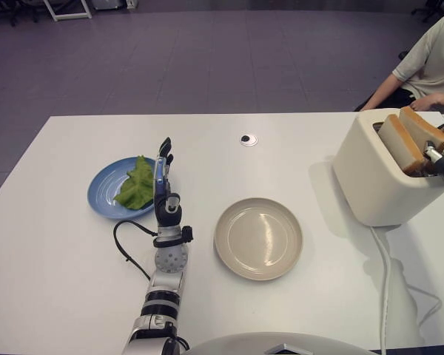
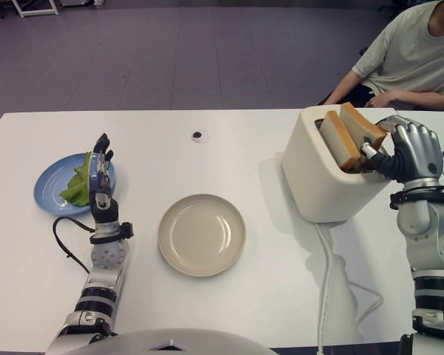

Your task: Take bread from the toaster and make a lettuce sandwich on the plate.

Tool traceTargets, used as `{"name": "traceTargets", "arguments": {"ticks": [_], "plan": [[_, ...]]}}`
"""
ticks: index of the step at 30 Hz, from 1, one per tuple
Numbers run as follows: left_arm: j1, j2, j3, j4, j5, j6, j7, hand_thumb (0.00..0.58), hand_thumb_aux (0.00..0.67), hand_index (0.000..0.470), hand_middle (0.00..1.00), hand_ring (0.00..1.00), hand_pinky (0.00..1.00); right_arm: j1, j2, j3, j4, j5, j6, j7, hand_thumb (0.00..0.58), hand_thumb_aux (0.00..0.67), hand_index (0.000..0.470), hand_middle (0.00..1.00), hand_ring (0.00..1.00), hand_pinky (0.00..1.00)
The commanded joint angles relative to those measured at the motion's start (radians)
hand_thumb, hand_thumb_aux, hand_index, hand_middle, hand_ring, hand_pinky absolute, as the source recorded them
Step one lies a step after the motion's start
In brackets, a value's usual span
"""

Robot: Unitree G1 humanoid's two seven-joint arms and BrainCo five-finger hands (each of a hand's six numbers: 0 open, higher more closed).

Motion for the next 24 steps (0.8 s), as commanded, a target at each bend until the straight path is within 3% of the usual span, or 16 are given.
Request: {"name": "traceTargets", "arguments": {"ticks": [1,6,10,14,17,24], "plan": [[0.028,0.0,-0.002,0.023,0.014,0.018,0.005,0.0,0.0,0.0,0.0,0.0,0.0,-0.078,0.021,-0.047,-0.05,0.038,-0.004,-0.079,0.58,0.67,0.47,1.0,1.0,1.0],[0.014,0.001,-0.002,0.032,0.016,0.017,0.012,0.0,0.0,0.0,0.0,0.0,0.0,-0.169,0.061,-0.087,-0.165,0.092,-0.036,-0.152,0.58,0.67,0.47,1.0,1.0,1.0],[-0.011,-0.001,-0.011,0.051,0.017,0.015,0.011,0.0,0.0,0.0,0.0,0.0,0.0,-0.178,0.141,-0.01,-0.39,0.217,-0.036,-0.032,0.58,0.67,0.47,1.0,1.0,1.0],[-0.05,0.002,-0.018,0.07,0.014,0.013,0.005,0.0,0.0,0.0,0.0,0.0,0.0,-0.06,0.274,0.208,-0.558,0.414,0.034,0.187,0.58,0.67,0.47,1.0,1.0,1.0],[-0.076,0.007,-0.014,0.082,0.009,0.005,0.009,0.0,0.0,0.0,0.0,0.0,0.0,0.057,0.388,0.388,-0.512,0.49,0.057,0.305,0.58,0.67,0.47,1.0,1.0,1.0],[-0.136,0.045,0.013,0.064,0.087,-0.019,0.06,0.0,0.0,0.0,0.0,0.0,0.0,0.182,0.457,0.488,-0.395,0.483,0.051,0.423,0.58,0.67,0.47,1.0,1.0,1.0]]}}
